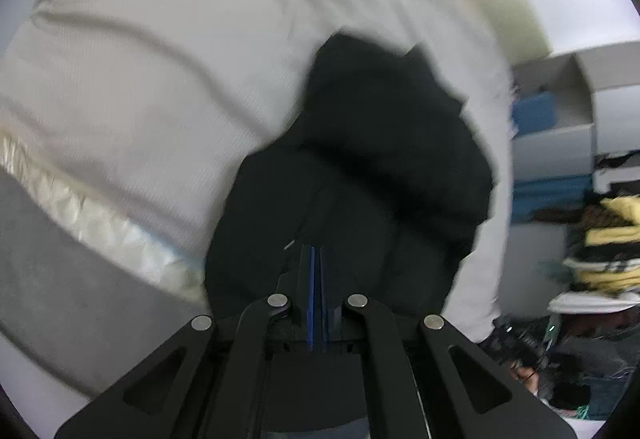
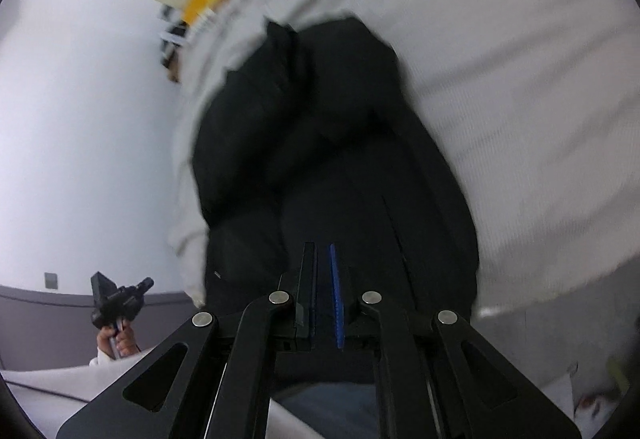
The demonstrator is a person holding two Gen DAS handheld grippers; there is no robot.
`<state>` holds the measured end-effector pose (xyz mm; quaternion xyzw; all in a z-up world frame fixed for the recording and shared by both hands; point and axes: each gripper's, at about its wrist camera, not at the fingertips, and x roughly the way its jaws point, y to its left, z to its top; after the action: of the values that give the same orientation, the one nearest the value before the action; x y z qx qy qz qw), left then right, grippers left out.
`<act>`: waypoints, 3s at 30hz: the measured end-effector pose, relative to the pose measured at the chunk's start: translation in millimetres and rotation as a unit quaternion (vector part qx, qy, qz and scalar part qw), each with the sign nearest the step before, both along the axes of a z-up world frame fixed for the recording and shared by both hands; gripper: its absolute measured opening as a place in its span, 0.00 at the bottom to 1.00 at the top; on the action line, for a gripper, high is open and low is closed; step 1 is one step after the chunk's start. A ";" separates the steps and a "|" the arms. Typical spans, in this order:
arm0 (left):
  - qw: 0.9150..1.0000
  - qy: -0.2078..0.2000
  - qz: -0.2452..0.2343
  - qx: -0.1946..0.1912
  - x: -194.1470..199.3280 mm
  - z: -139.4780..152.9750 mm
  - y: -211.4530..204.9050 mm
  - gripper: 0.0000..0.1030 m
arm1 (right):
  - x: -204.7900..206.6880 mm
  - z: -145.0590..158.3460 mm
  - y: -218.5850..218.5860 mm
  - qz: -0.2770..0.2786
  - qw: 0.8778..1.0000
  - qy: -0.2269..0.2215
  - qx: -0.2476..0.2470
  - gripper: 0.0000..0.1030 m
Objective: Fold large clothes
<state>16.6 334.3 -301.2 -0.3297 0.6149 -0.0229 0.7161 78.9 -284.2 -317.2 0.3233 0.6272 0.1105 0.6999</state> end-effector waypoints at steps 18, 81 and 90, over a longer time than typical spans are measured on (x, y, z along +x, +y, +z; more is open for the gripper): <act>0.984 0.142 0.050 -0.091 -56.5 -105.0 2.0 0.89 | -117.4 -160.6 -56.6 -0.080 0.983 0.158 0.056 0.84; 0.980 -0.029 0.095 -0.175 137.5 81.7 5.6 0.01 | 103.5 78.8 -13.6 -0.058 0.982 -0.122 0.128 0.05; 0.984 -0.023 0.089 -0.153 277.8 59.1 19.1 0.01 | 217.2 59.7 -15.5 -0.146 0.979 -0.084 0.116 0.05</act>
<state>294.4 353.4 -242.1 -0.4883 0.5557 -0.0601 0.6702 296.1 -299.7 -257.5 0.4800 0.4947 0.1059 0.7167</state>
